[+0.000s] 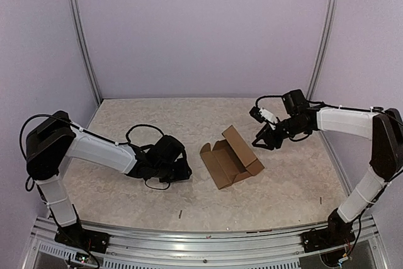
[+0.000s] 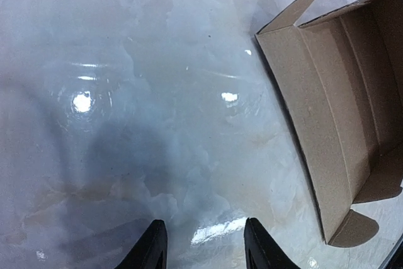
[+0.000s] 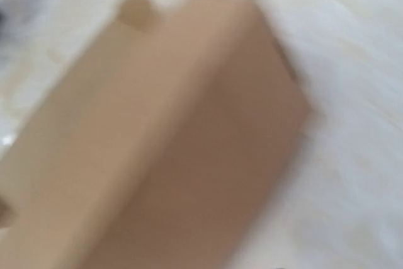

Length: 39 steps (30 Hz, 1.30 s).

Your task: Fold the paper box

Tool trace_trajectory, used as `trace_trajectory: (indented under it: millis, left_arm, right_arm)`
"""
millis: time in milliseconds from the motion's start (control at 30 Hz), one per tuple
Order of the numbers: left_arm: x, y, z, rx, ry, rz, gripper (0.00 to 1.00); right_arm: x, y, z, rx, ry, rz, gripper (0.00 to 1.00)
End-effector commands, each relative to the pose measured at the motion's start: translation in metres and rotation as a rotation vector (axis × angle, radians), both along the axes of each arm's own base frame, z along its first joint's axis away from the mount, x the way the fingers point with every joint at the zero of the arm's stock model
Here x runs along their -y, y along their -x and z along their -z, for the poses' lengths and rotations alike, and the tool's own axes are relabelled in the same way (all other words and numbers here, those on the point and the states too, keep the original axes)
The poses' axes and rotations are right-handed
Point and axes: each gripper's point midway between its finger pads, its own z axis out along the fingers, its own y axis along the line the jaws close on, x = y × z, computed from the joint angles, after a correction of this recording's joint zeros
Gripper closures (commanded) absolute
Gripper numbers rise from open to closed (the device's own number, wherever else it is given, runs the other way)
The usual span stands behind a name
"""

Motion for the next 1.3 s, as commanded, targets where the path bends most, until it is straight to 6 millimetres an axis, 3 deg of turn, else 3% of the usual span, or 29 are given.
trace_trajectory:
  millis: [0,233,333,433,600,933,1100,1267]
  left_arm:
    - [0.023,0.002,0.007,-0.046,0.103,0.023,0.59]
    - [0.022,-0.004,0.009,-0.053,0.215,-0.063,0.57]
    - [0.023,-0.003,0.004,-0.049,0.352,-0.089,0.57]
    - [0.020,0.000,0.007,-0.073,0.494,-0.120,0.56]
    - [0.034,-0.003,0.008,-0.105,0.667,-0.121,0.48]
    - [0.048,-0.016,0.046,-0.204,0.587,-0.159,0.48]
    - [0.060,-0.020,0.052,-0.261,0.558,-0.151,0.48]
    - [0.068,-0.023,0.045,-0.241,0.595,-0.118,0.48]
  right_arm:
    - [-0.033,0.033,0.022,-0.020,0.073,-0.118,0.55]
    - [-0.065,0.049,0.044,0.048,0.208,-0.201,0.54]
    - [-0.074,0.056,0.056,0.065,0.262,-0.228,0.53]
    - [-0.077,0.056,0.069,0.070,0.316,-0.233,0.53]
    - [-0.075,0.056,0.086,0.049,0.360,-0.225,0.53]
    - [-0.075,0.060,0.091,0.028,0.353,-0.230,0.52]
    - [-0.077,0.061,0.089,0.019,0.342,-0.230,0.52]
    - [-0.077,0.064,0.090,0.009,0.336,-0.234,0.51]
